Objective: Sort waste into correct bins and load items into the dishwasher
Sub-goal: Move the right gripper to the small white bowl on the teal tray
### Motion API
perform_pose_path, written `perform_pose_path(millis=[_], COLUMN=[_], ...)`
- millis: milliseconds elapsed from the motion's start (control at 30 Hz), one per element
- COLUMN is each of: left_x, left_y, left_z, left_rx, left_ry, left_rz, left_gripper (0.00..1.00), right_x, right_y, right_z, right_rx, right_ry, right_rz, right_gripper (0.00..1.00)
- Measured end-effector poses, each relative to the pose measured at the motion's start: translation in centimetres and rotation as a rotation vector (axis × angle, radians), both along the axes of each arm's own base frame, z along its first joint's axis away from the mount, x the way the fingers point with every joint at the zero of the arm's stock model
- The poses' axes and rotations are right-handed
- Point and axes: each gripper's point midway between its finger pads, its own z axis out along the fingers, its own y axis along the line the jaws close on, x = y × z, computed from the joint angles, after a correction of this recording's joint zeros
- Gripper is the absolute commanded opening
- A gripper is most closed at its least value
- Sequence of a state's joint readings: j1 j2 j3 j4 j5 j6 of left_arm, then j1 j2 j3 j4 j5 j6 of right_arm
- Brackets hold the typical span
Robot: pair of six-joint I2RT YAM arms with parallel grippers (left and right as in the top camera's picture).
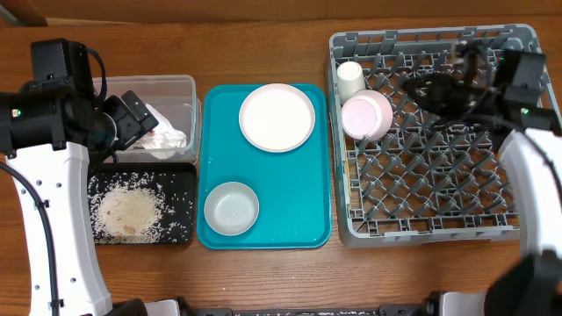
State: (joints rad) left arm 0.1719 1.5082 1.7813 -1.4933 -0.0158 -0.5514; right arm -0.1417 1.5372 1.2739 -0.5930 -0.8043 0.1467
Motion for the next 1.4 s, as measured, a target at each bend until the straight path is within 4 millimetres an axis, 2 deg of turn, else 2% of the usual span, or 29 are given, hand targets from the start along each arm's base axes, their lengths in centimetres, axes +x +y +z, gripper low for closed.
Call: perform_pose_path(millis=[67,133,167,400,500,700,867,1033,1167,1400], left_x=[0.0,0.0,0.0,0.0,0.0,0.0,0.0,0.0,0.0,0.0], left_y=[0.0,0.0,0.0,0.0,0.0,0.0,0.0,0.0,0.0,0.0], left_z=[0.0,0.0,0.0,0.0,0.0,0.0,0.0,0.0,0.0,0.0], left_rx=[0.0,0.0,0.0,0.0,0.0,0.0,0.0,0.0,0.0,0.0], left_ry=[0.0,0.0,0.0,0.0,0.0,0.0,0.0,0.0,0.0,0.0], left_rz=[0.0,0.0,0.0,0.0,0.0,0.0,0.0,0.0,0.0,0.0], left_gripper=[1.0,1.0,1.0,1.0,1.0,1.0,1.0,1.0,1.0,1.0], right_x=[-1.2,-3.0,-3.2,-8.7,-12.1,-17.9,-21.4,-23.6,-24.5,-24.3], right_y=[2.5,6.6,7.1,18.3,23.4,29.8,33.2,34.5,35.3,36.6], right_z=[1.1,1.2,1.2,-1.6,-3.7,-8.3,-11.4,-13.6,-13.8,-13.0], right_rx=[-0.074,-0.163,-0.171,-0.331,-0.39,-0.478,-0.514,-0.567,-0.59,-0.611], right_ry=[-0.028,-0.045,-0.048,-0.066,-0.078,-0.071,-0.075,-0.093,-0.145,-0.268], right_rz=[0.031,0.099,0.109,0.363,0.495,0.69,0.799,0.865,0.903,0.905], right_gripper=[0.27,0.27,0.27,0.27,0.3,0.31,0.31,0.31,0.31,0.32])
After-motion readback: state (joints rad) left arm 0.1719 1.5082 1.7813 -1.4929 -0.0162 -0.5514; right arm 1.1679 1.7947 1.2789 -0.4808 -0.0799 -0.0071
